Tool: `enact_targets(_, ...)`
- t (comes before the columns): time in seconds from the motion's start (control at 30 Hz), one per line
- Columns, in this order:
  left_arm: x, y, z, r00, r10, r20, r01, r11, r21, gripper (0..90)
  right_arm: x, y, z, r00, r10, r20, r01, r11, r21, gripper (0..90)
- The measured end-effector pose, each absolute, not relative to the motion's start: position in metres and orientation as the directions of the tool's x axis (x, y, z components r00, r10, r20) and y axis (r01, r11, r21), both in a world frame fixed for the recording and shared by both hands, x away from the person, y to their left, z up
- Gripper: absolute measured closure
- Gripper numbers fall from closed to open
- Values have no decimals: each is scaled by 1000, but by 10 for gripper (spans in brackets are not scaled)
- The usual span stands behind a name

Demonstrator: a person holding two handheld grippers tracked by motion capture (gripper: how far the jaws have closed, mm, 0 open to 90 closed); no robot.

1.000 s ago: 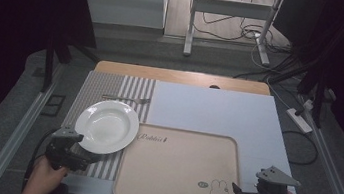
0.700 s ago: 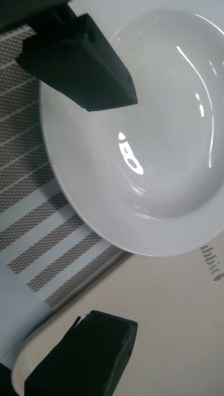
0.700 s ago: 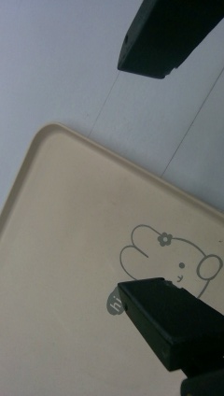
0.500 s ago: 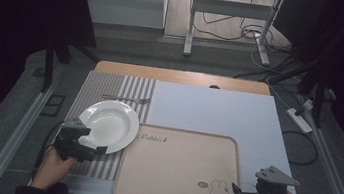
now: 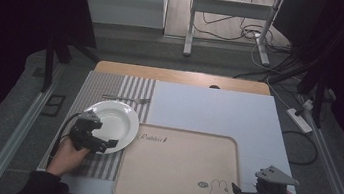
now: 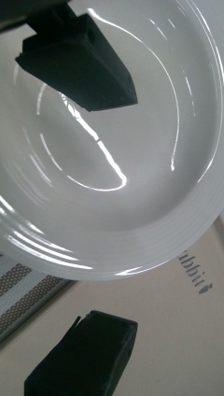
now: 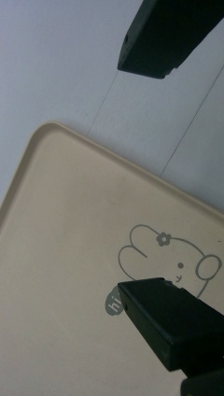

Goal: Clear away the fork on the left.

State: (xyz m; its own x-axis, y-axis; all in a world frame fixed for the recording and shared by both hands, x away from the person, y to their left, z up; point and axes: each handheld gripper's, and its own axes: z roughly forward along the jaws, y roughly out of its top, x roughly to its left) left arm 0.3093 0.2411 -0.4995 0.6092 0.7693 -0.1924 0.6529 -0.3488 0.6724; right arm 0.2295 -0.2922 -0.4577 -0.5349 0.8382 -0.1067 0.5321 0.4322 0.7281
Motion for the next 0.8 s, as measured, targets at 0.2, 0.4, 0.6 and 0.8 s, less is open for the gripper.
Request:
enact_targets(0.2,323,236,-500,617,763,-191,651,-359,669,0,230,-292,-458,-536,838,-105,534,433,726,0)
enact_targets(0.4,341,226,-501,635,751,-182,646,-386,659,0,230,-292,-458,-536,838,-105,535,433,725,0)
enact_targets(0.6,356,220,-501,641,745,-182,644,-395,655,0,230,-292,-458,-536,838,-104,536,433,725,0)
enact_targets(0.8,371,217,-499,643,747,-170,637,-398,660,0,230,-292,-458,-535,838,-106,536,434,724,0)
